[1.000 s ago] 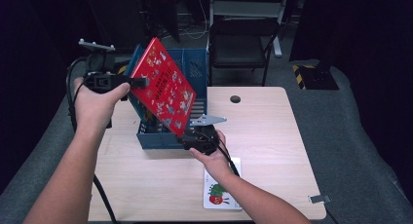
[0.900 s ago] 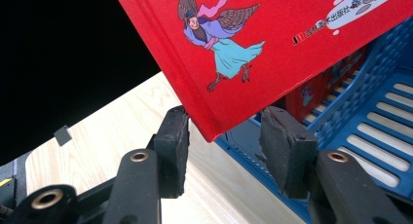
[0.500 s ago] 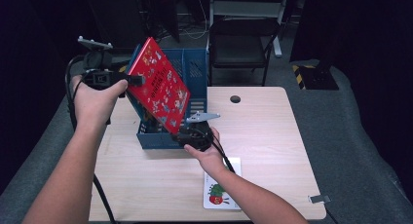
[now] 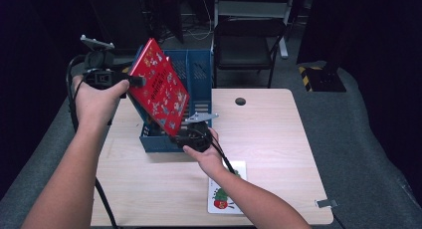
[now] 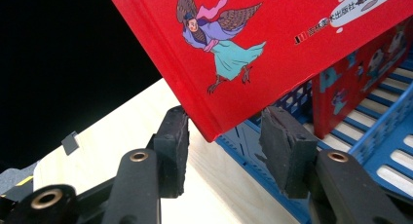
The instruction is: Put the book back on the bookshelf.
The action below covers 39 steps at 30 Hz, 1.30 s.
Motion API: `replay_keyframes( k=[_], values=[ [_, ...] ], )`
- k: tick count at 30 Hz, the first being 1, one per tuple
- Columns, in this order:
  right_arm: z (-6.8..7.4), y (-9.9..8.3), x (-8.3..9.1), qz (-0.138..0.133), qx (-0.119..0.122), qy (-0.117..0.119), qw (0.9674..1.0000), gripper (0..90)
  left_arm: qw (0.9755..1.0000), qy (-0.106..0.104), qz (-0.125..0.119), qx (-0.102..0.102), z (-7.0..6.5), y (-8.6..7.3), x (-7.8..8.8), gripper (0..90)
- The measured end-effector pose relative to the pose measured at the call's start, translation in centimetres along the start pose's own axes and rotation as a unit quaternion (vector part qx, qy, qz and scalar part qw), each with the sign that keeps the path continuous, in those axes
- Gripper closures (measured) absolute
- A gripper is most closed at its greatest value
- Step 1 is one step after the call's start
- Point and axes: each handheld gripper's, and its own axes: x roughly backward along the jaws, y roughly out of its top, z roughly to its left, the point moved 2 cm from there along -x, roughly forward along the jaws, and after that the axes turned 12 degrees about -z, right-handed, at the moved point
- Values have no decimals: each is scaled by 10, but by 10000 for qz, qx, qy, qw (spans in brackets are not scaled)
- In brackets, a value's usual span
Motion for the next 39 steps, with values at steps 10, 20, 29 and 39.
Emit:
replay_keyframes(
  k=[10, 20, 29, 39],
  values=[
    [-5, -1, -8, 45, -28, 34, 10000, 535, 9999, 118, 55, 79, 3, 0, -6, 789],
    [-21, -1, -13, 46, -69, 41, 10000, 523, 9995, 254, 178, 60, 0, 1, -18, 791],
    [-32, 2, -18, 72, -87, -89, 9999, 511, 9992, 310, 238, 101, -4, 3, -27, 791],
    [-35, 10, -22, -14, 6, -121, 9999, 482, 9986, 401, 336, -29, -8, 3, -37, 793]
  ],
)
